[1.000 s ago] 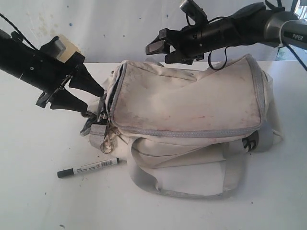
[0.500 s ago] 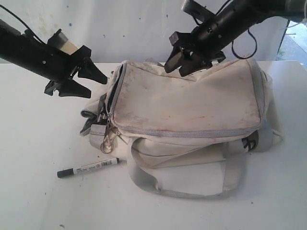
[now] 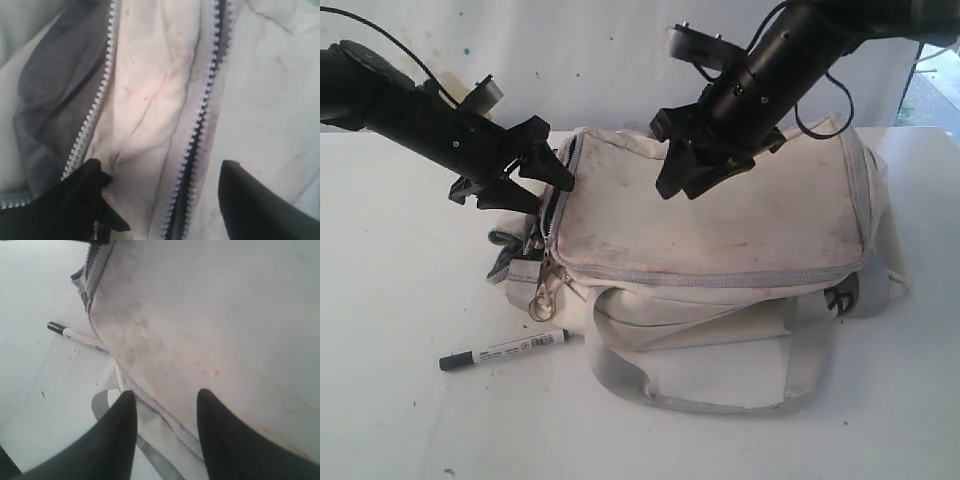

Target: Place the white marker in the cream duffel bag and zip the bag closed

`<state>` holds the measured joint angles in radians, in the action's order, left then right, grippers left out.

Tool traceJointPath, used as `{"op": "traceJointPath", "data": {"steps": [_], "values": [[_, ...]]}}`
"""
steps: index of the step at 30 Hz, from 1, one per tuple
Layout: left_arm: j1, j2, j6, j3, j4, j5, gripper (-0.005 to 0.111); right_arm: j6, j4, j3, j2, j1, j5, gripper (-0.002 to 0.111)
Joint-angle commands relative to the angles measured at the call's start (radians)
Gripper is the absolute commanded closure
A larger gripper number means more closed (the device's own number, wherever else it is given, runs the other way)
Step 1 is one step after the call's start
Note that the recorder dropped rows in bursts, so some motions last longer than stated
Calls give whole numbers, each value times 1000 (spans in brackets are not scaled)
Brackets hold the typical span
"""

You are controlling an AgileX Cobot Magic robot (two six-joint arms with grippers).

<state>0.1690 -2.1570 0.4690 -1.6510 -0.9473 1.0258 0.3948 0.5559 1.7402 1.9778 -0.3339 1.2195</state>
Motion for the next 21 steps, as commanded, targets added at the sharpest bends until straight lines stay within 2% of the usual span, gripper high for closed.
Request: {"op": "traceJointPath", "data": {"steps": [1,3,6,11,16,21], "values": [[6,3,5,-1,11,-24,37,15,-10,-41,-21,-68,2,72],[6,3,-1,-1,6,-27,48,15,-6,-43,-21,-97,-2,72],[6,3,-1,-1,6,-31,73,-5,-4,-43,-21,-127,-47,72],[6,3,1,-1,-45,-32,106,-27,1,-43,-19,-143,-75,72],[2,3,2,-1,-97,-26,107,-36,28,-43,0,-143,-75,72],[-18,3,-3,-1,-127,9,107,-36,148,-43,38,-146,-77,71]]}}
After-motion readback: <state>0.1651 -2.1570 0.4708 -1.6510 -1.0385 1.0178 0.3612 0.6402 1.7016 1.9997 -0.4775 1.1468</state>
